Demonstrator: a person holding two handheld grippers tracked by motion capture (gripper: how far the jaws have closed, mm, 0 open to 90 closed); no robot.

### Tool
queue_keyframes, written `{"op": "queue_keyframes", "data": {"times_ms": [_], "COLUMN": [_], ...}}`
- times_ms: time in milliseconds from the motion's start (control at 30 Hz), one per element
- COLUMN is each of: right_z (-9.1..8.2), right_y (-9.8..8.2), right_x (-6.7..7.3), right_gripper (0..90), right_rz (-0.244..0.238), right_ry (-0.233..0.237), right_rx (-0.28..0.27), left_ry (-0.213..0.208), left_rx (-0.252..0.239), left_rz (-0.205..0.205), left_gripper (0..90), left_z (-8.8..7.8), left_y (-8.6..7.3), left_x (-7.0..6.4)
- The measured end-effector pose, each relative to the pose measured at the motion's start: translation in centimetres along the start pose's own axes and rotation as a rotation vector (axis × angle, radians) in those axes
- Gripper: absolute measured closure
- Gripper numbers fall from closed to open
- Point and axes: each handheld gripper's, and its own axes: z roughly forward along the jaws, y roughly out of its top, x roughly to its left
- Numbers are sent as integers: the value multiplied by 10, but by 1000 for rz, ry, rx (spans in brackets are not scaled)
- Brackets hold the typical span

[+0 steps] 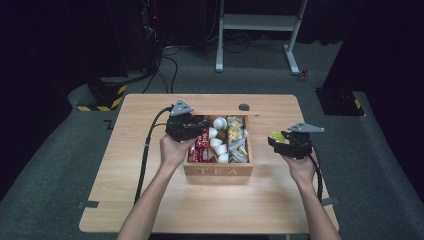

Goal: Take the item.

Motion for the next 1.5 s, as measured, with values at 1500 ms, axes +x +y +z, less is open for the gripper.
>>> {"op": "queue_keyframes", "data": {"times_ms": [1500], "right_z": [54], "right_y": [-46], "right_x": [-13], "right_gripper": [374], "right_rz": [24], "right_ry": [-74], "right_rx": [155], "left_ry": [-8], "left_rx": [-6], "left_rz": [-7], "left_gripper": [631], "left_z": [0], "left_y": [-1], "left_x": [-1]}}
